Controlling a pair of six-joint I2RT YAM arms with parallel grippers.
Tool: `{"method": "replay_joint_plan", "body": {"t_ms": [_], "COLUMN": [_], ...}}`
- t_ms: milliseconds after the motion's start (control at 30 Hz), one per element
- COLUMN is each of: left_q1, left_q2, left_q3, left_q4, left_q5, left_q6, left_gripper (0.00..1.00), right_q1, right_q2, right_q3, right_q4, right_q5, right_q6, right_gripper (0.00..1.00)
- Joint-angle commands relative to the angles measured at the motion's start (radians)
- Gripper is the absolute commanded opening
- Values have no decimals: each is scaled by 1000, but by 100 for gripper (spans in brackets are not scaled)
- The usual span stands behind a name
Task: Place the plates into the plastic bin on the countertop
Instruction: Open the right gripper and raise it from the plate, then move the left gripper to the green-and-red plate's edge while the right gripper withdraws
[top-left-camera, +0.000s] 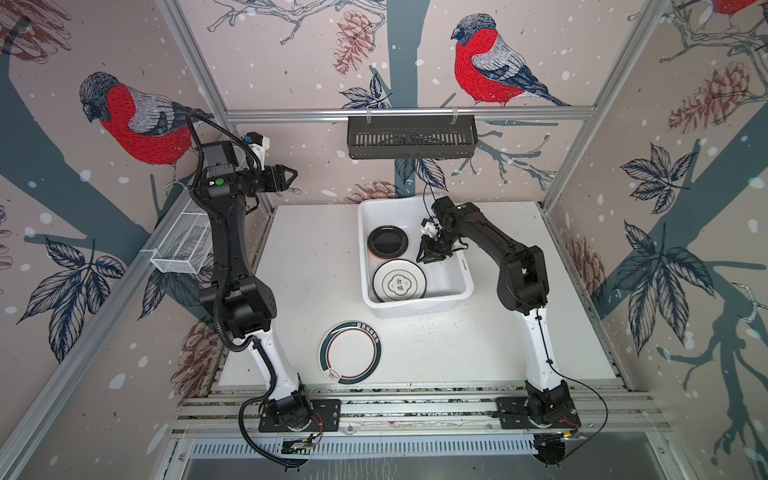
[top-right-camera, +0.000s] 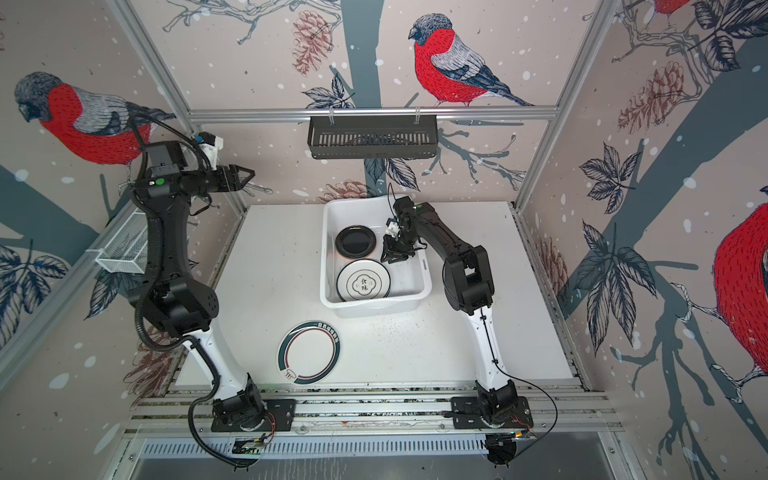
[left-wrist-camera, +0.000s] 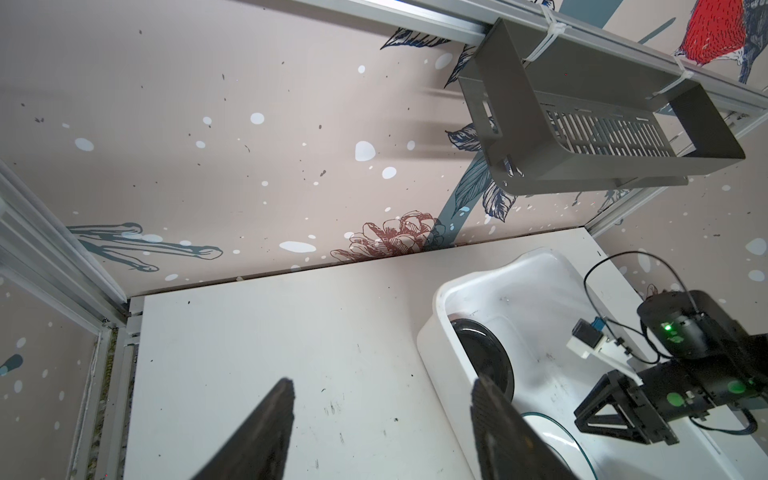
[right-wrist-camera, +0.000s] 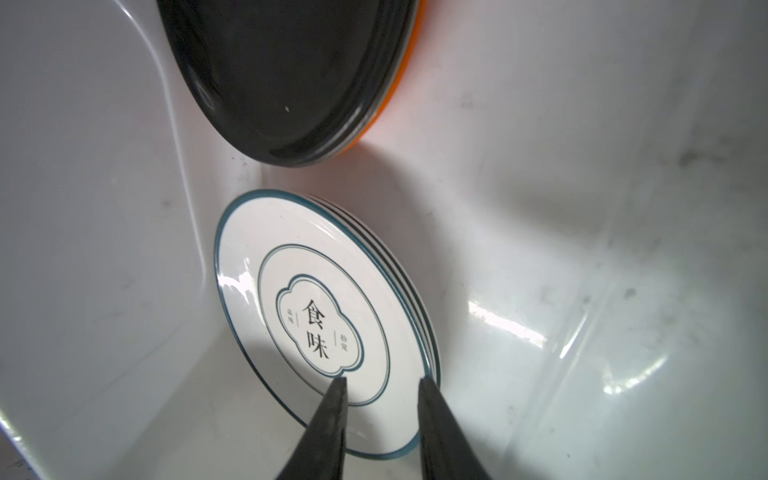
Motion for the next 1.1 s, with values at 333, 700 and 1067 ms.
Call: {"method": "replay_joint_plan", "body": {"t_ms": [333,700,1067], "left_q1": [-140,-162,-155], "left_q2": [-37,-138,-331], "left_q3": [-65,-383,-932], "left_q4": [-464,-597,-457], "left_q5": [-37,-23,-59], "left_q6": [530,681,800], "left_gripper": [71,70,67], "right_q1": [-69,-79,5], "right_q2": [-164,-300,-472], "right_q3": [178,85,-207], "right_q4": [154,395,552], "right_q5": [123,47,17], "right_q6": [156,138,94], "right_gripper": [32,34,35]}}
